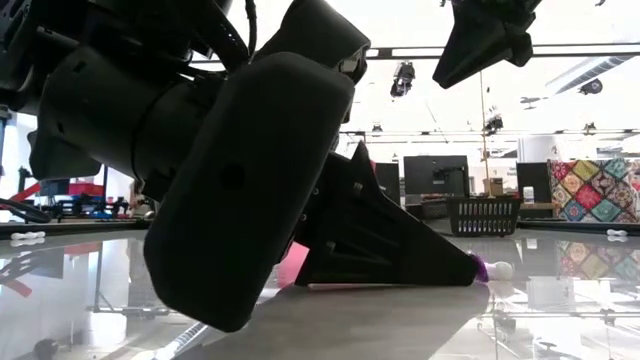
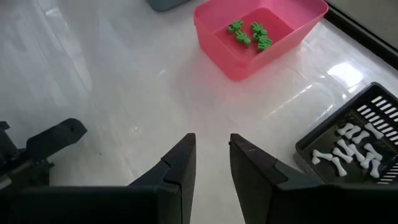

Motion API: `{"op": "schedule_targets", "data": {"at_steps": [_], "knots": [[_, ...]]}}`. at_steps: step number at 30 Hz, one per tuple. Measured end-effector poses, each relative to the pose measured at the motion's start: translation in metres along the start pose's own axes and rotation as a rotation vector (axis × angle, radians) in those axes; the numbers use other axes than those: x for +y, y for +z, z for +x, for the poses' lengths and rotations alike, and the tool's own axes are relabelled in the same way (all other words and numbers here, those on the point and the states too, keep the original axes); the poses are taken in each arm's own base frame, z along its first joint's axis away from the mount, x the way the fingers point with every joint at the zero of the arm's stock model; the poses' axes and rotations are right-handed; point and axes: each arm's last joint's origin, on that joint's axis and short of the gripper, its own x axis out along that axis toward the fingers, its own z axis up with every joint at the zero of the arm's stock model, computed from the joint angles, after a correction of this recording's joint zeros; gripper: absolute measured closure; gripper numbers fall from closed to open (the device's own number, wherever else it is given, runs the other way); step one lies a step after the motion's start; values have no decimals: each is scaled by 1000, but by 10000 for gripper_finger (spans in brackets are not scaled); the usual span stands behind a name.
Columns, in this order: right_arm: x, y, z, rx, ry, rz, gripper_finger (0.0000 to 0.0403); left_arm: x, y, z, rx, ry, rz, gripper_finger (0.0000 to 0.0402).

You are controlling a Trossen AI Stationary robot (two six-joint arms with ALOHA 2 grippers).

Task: Sort Halloween decoration
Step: Put the purple witch hat toy into the blue bin

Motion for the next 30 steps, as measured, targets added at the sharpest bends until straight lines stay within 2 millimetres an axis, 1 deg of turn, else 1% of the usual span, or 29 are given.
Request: {"op": "schedule_targets", "data": {"at_steps": [4, 15, 19, 21, 26, 30], "knots": [[0, 0, 0, -1, 1, 1, 314, 0, 0, 0, 2, 4, 8, 361], [5, -4, -1, -9, 27, -7, 314, 5, 14, -12, 66, 21, 74, 364], [6, -6, -2, -8, 33, -8, 314, 7, 20, -19, 51, 11, 92, 364], [7, -7, -3, -9, 36, -10, 314, 6, 20, -20, 39, -23, 106, 364], [9, -6, -3, -22, 50, -4, 314, 8, 22, -17, -21, -121, 127, 363], [9, -7, -3, -20, 53, -10, 314, 13, 22, -12, -60, -116, 137, 338]]}}
